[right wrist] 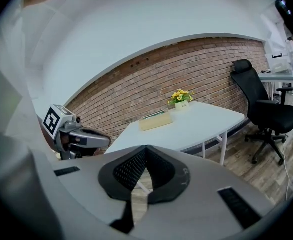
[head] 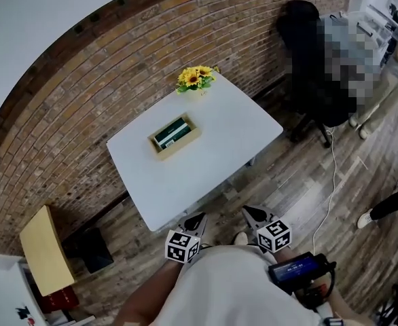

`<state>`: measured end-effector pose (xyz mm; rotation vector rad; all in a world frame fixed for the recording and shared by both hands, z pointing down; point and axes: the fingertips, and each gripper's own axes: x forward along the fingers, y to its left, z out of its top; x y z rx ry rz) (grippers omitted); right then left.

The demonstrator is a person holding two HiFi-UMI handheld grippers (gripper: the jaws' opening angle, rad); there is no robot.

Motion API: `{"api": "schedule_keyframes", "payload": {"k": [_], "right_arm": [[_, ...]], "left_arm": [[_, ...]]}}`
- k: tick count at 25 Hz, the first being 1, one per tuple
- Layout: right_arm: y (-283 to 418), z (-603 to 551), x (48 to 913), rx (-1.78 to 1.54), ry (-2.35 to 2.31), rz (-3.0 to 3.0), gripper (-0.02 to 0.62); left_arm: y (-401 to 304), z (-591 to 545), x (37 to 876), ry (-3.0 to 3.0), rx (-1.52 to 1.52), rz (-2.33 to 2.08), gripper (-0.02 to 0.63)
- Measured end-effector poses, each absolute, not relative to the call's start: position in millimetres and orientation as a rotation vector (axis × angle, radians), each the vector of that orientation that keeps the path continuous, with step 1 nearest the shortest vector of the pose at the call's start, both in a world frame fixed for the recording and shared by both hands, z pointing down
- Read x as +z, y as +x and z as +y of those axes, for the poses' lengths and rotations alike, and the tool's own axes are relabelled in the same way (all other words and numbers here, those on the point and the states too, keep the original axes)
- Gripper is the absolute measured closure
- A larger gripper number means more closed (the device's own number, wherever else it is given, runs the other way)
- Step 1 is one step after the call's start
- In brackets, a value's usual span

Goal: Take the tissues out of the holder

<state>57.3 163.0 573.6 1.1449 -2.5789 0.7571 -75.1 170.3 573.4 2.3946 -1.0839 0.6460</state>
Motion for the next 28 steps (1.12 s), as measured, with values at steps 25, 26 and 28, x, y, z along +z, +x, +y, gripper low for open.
{"api": "schedule_keyframes", "payload": {"k": [25,26,28], "right_arm": [[96,109,583,0.798,1.180,-2.530,0.589],[94,100,582,0.790,1.179,-2.528,0.589],[87,83,579,0.765,1.171,-2.527,0.589]], "left_arm": [[-33,96,582,2.387,0.612,-1.044,0.597],[-35,88,582,2.389,0.605,-1.044,0.597],[-42,73,583,2.385,0.595,-1.047,0.597]]}}
